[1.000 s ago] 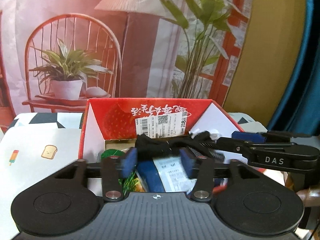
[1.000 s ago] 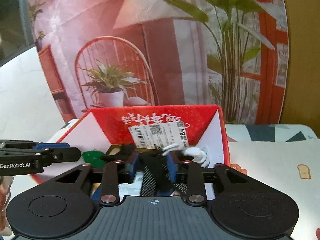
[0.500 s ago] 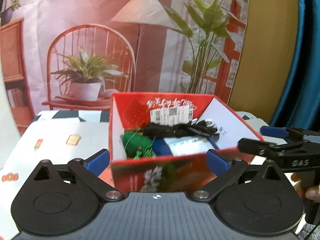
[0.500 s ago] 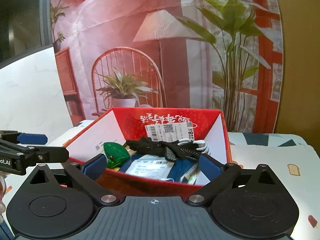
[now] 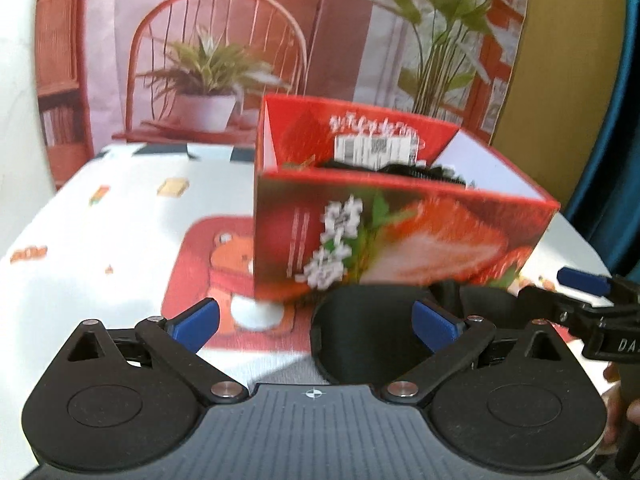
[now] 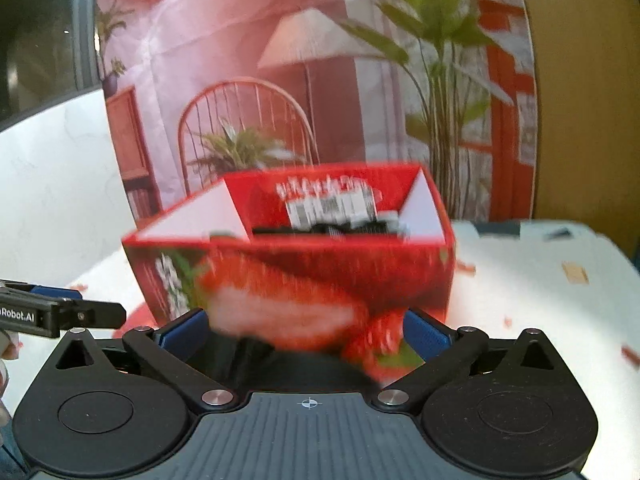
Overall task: Organize soft objects
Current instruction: 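Lower both tools onto the black eye mask and close both on it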
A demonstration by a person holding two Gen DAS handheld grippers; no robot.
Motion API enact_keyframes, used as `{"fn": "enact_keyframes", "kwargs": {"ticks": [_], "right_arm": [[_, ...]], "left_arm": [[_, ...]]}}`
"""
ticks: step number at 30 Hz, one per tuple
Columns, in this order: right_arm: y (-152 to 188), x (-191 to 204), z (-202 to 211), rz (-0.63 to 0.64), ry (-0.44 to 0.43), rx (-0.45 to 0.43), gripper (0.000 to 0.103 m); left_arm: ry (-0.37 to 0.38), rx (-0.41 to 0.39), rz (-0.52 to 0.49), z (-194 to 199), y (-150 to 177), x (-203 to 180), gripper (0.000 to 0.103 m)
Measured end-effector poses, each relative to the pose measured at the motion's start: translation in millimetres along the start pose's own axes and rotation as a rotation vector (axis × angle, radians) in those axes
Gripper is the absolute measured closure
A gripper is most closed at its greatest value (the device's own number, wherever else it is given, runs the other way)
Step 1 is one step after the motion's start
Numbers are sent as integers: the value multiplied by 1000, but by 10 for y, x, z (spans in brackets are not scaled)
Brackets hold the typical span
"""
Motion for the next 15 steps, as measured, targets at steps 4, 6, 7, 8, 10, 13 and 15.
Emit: {"fn": "enact_keyframes", "kwargs": {"ticks": [4,6,7,8,10,13,15], "right_arm": [[272,16,-81,-8,23,50,0],[353,44,-110,1,22,62,0],[379,56,-117,10,23,59,0],[406,66,-120,19,25,54,0],[461,72,-132,28,19,48,0],[544,69,-156,40,13,57,0],[539,72,-154,38,8,54,0]], "left_arm": [[-9,19,-26,-75,149,-42,0],[-22,13,-63,-81,204,-76,0],[-30,8,-80,-80,222,-92,0],[-34,7,-94,-83,244,-103,0],[-27,3,-96,-81,282,-105,1],[6,-6,-62,-80,323,-82,3],[24,-6,-49,-91,349,-87,6]]}}
Point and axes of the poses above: each gripper's, at about its wrist camera, not at the fingertips, and z roughly against the way its jaws point, x to its left, y to its underside, the point moved 4 cm from there along -z, roughly the way its jaws point, and after that the axes turned 12 degrees about y, right-handed, at the moved point
